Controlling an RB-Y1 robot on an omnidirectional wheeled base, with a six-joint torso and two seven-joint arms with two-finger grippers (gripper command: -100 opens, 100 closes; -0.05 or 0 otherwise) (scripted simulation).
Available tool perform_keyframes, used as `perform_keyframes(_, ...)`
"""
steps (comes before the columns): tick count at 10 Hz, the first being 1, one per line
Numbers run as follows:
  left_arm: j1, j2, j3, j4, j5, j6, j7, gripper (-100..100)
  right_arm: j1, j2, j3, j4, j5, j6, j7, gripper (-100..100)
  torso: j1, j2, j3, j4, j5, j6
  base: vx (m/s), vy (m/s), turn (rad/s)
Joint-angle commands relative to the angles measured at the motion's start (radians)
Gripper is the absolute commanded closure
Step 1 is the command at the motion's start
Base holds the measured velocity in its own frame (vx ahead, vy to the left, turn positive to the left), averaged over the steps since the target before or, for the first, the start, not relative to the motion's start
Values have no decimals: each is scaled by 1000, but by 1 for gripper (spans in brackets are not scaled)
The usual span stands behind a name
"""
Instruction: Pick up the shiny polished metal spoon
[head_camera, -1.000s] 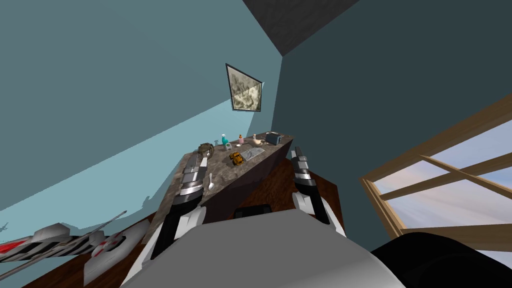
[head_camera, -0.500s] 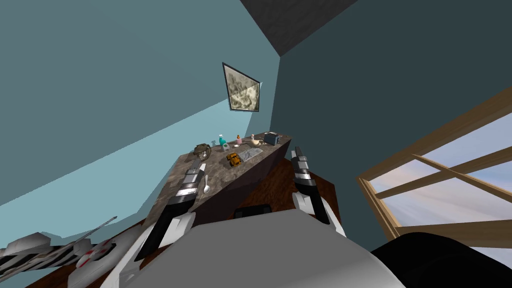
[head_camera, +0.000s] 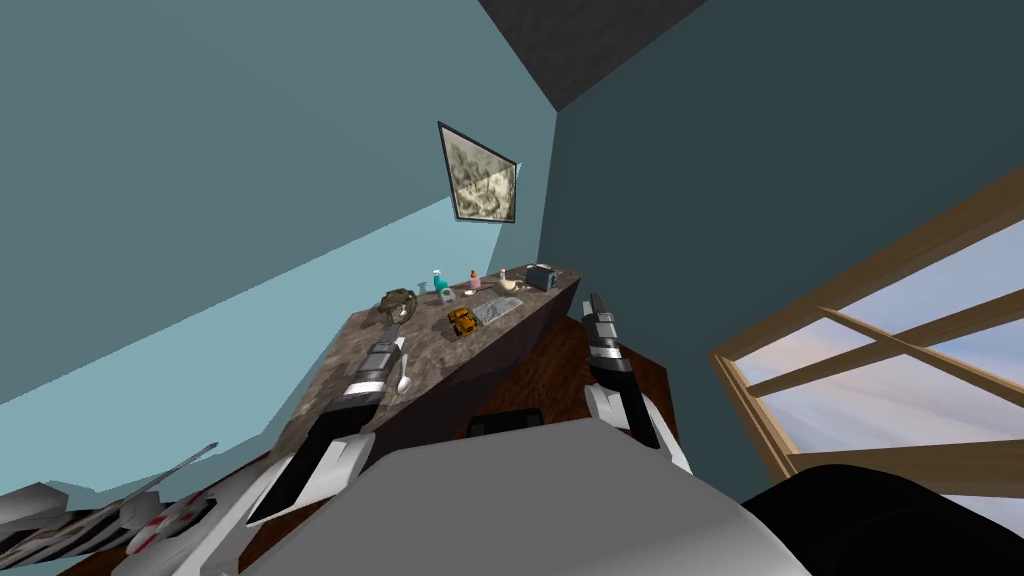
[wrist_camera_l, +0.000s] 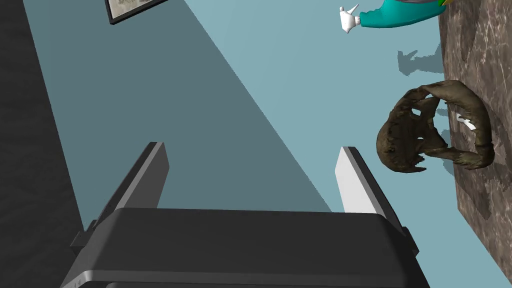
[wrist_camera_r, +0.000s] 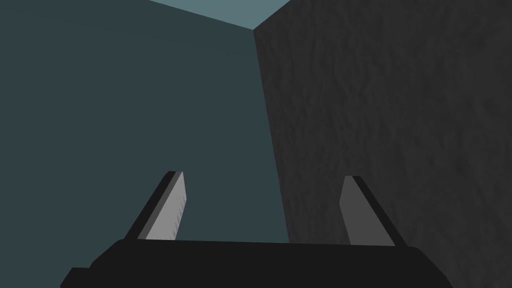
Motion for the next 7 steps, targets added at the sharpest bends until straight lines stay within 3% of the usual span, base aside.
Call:
perform_keyframes(1, 22, 43, 32, 24, 11, 50, 9, -100, 0, 0, 0, 0, 0, 0, 0, 0, 0, 0, 0, 0, 0, 0, 19, -49, -42)
perform_keyframes(4, 41, 96, 65, 61, 22, 127, 15, -100, 0, 0, 0, 0, 0, 0, 0, 0, -1, 0, 0, 0, 0, 0, 24, -50, -28)
perform_keyframes(5, 41, 96, 65, 61, 22, 133, 15, -100, 0, 0, 0, 0, 0, 0, 0, 0, -1, -1, 0, 0, 0, 0, 22, -31, -18)
perform_keyframes(6, 51, 124, 80, 79, 29, 167, 17, -100, 0, 0, 0, 0, 0, 0, 0, 0, 0, 0, 0, 0, 0, 0, 21, -30, -36)
perform_keyframes(7, 51, 124, 80, 79, 29, 170, 17, -100, 0, 0, 0, 0, 0, 0, 0, 0, 0, 0, 0, 0, 0, 0, 15, -29, -11)
